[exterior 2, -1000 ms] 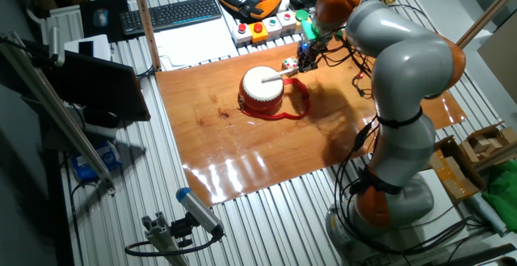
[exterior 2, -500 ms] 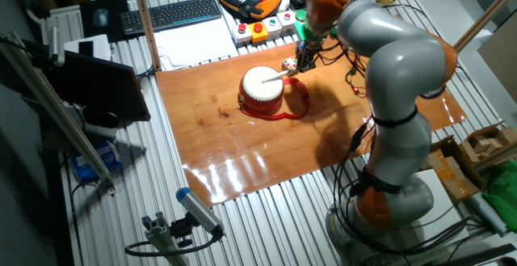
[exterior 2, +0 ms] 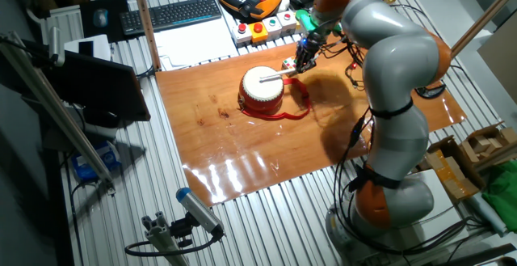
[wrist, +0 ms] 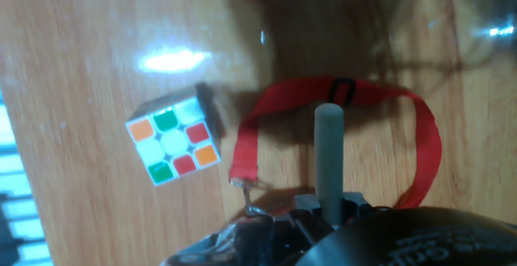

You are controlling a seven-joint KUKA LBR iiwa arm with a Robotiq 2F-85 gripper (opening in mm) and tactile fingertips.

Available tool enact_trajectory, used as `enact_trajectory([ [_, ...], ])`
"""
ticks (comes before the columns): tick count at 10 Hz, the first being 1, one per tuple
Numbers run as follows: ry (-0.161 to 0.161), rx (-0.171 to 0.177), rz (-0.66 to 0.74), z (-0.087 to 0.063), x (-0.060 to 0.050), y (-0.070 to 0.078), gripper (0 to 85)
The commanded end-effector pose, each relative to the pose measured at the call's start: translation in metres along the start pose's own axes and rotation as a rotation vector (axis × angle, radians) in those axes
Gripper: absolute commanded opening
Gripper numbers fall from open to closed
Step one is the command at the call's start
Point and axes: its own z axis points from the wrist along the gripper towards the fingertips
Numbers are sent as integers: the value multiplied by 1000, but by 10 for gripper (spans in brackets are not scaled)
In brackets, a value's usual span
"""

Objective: Play the drum

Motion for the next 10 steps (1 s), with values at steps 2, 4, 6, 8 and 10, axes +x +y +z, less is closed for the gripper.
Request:
enact_trajectory([
  [2,61,0,-16,-1,0,-1,7],
  [4,21,-25,-30,-3,-2,-1,7],
  [6,-145,-80,-81,-4,-3,-1,7],
  [8,-227,-141,-90,-5,-4,0,7],
  [10,-325,-186,-103,-5,-3,-1,7],
])
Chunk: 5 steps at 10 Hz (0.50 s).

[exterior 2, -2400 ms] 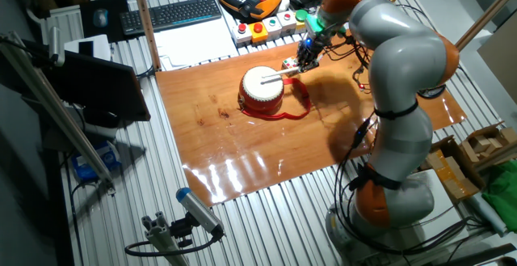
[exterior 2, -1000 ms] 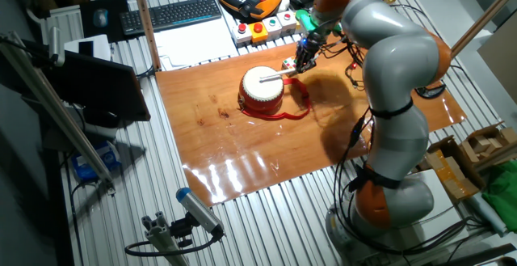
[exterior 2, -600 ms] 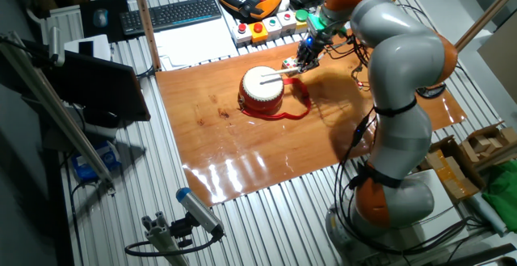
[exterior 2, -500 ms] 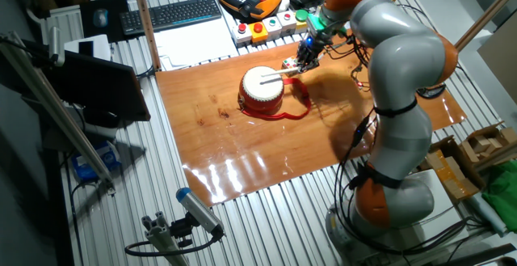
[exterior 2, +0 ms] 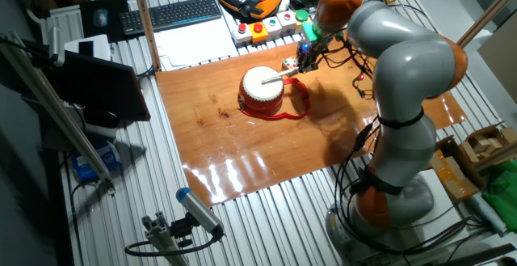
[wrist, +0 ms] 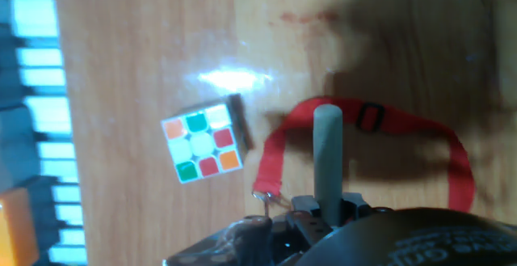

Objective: Play the drum

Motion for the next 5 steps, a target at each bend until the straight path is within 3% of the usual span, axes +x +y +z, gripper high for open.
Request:
enact_trajectory([
  [1,-197,-14,-27,0,0,0,7],
  [2,-214,-16,-44,-1,-1,0,7],
  [3,-170,11,-44,0,-1,1,7],
  [5,23,135,-31,1,-2,2,7],
])
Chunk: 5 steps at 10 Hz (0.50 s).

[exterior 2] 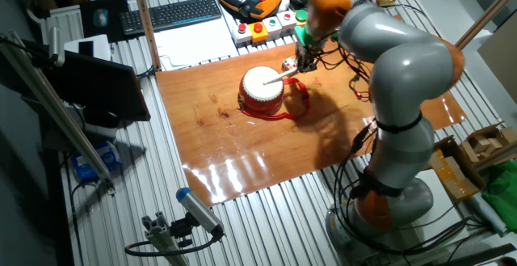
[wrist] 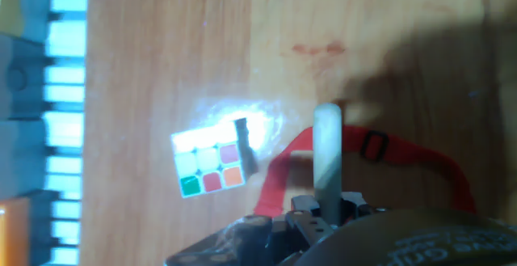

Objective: Play the drum

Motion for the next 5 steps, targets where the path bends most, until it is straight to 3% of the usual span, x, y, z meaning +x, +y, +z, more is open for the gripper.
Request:
enact_trajectory([
  [1,150,89,-25,-2,0,-2,7],
  [5,137,120,-182,-11,-12,-5,7],
])
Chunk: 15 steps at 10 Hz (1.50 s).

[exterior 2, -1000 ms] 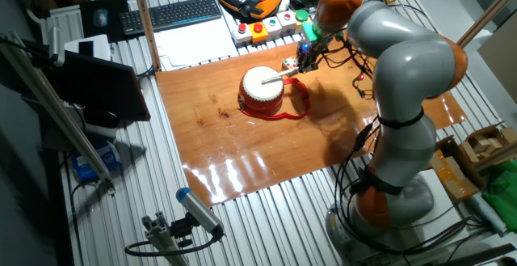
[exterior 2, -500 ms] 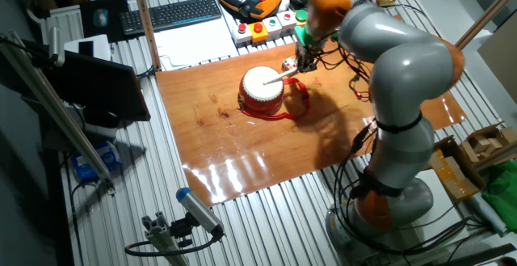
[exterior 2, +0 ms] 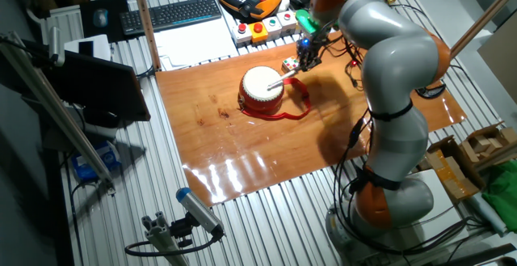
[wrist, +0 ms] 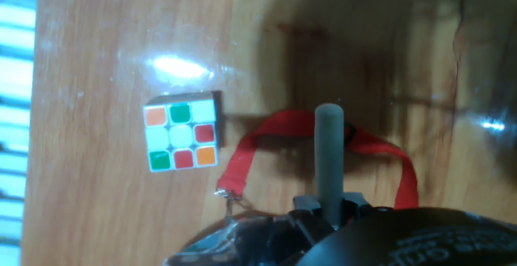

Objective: Play the drum

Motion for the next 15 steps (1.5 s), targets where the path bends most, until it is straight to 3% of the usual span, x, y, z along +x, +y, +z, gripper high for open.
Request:
enact_trajectory([
  [1,-14,8,-40,0,-1,0,7],
  [5,-38,11,-84,1,-13,-1,7],
  [9,-71,-4,-96,8,-37,-2,7],
  [13,-83,-17,-157,23,-58,0,7],
  [15,-72,-19,-203,30,-69,2,7],
])
